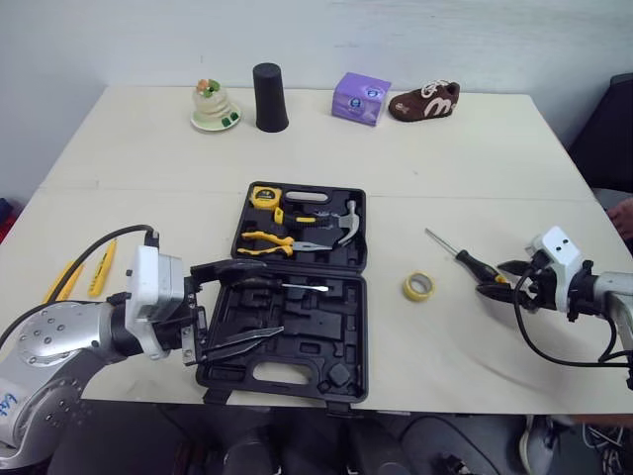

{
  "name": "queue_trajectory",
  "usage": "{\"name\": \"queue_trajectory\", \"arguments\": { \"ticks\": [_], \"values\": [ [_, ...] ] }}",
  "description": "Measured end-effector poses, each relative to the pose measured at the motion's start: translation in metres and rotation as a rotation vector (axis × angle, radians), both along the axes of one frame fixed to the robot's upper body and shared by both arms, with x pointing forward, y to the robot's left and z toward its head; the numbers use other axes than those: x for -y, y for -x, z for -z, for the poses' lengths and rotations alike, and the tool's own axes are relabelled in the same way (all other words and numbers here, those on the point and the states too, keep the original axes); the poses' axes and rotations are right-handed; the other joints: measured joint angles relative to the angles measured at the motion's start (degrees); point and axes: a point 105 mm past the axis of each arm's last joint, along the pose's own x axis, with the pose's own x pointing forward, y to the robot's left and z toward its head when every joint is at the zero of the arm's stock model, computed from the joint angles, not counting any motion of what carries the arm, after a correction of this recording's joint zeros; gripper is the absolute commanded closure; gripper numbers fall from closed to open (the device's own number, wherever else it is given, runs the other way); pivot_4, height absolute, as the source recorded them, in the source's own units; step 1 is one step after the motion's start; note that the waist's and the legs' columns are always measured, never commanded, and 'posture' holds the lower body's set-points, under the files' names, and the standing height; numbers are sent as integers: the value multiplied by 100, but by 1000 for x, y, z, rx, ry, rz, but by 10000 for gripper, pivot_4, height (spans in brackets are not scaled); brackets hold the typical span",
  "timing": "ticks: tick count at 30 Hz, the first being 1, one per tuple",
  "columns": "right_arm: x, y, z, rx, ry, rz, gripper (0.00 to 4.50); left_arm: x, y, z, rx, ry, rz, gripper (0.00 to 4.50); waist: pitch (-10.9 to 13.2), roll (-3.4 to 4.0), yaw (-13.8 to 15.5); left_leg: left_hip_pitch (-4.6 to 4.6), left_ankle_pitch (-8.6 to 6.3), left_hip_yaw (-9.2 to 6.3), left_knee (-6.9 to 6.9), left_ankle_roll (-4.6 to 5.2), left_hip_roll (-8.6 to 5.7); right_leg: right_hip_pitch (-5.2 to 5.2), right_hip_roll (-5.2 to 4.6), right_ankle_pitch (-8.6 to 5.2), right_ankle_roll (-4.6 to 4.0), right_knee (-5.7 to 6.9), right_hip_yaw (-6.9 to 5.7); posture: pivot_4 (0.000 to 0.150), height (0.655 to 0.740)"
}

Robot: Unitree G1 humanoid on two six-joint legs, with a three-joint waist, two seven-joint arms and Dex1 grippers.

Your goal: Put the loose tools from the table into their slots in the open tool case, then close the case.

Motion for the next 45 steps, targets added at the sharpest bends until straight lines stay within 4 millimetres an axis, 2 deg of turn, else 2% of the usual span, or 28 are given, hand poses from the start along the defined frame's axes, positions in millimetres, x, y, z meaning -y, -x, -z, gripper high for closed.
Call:
{"name": "queue_trajectory", "arguments": {
  "ticks": [3,4,9,13,14,15,17,18,19,22,26,27,29,31,39,45],
  "values": [
    [1,0,1,-6,2,-11,32733,-1,1,4,-15,-2,-6,0,0,0,6,2,-2,0,9,-3,6,0,4,0,0,5,2,1500,7400],
    [0,1,1,-5,3,-20,36257,-1,0,5,-19,-4,-10,0,0,0,7,2,-2,-1,11,-4,6,1,5,0,0,5,2,1500,7400],
    [-11,-3,-2,80,-37,-74,36225,-4,-2,6,0,-14,-36,0,4,5,7,2,-6,0,20,-6,5,2,6,0,0,7,8,1500,7400],
    [-32,-8,-27,212,-49,-177,36226,-7,-3,7,14,-19,-48,0,12,15,1,1,-9,-2,17,-11,9,-7,10,0,0,10,20,1500,7400],
    [-42,-10,-38,243,-45,-220,36226,-10,-3,7,14,-22,-53,0,15,19,-13,2,-11,-5,17,-15,13,-18,15,1,1,19,40,1500,7400],
    [-62,-12,-57,291,-33,-300,36226,-14,-4,9,14,-30,-63,0,16,21,-18,4,-14,-14,17,-20,10,-29,24,1,2,29,64,1500,7400],
    [-76,-12,-69,317,-24,-359,36226,-18,-4,11,8,-36,-77,0,17,19,-19,5,-17,-19,16,-25,11,-34,31,1,1,32,74,1500,7400],
    [-99,-10,-83,329,-14,-449,36226,-26,-3,16,-12,-48,-102,0,19,15,-14,3,-18,-21,12,-27,23,-49,33,1,1,36,88,1500,7400],
    [-119,-7,-86,305,-25,-515,36226,-31,-1,18,-10,-64,-118,0,21,11,-3,-3,-18,-20,11,-27,24,-58,31,1,1,36,90,1500,7400],
    [-160,6,-81,207,-43,-645,36226,-48,4,27,-29,-103,-174,0,22,11,-1,-21,-21,-12,10,-24,22,-82,25,1,1,37,97,1500,7400],
    [-196,27,-66,97,-2,-766,36226,-73,12,41,-90,-134,-259,0,22,10,-5,-42,-23,-11,9,-22,23,-106,21,1,1,36,95,1500,7400],
    [-217,36,-62,76,-5,-819,36226,-85,12,44,-92,-139,-308,0,22,10,-7,-58,-23,-13,19,-22,25,-121,22,1,0,45,93,1500,7400],
    [-234,47,-58,72,10,-881,36226,-93,11,43,-71,-140,-356,0,21,9,-2,-88,-23,-13,34,-20,24,-147,20,3,1,56,91,1500,7400],
    [-241,52,-53,63,33,-900,36226,-97,10,43,-56,-130,-383,0,19,4,15,-92,-28,-13,40,-9,16,-148,10,6,6,55,89,1500,7400],
    [-244,52,-33,41,170,-876,36226,-101,22,54,-134,-147,-378,0,14,-21,-24,-95,-33,3,40,2,15,-160,4,9,9,54,91,1500,7400],
    [-248,39,-37,86,201,-829,36226,-99,24,52,-124,-153,-369,0,14,-21,-50,-98,-33,9,41,1,17,-166,6,9,7,55,93,1500,7400]
  ]
}}
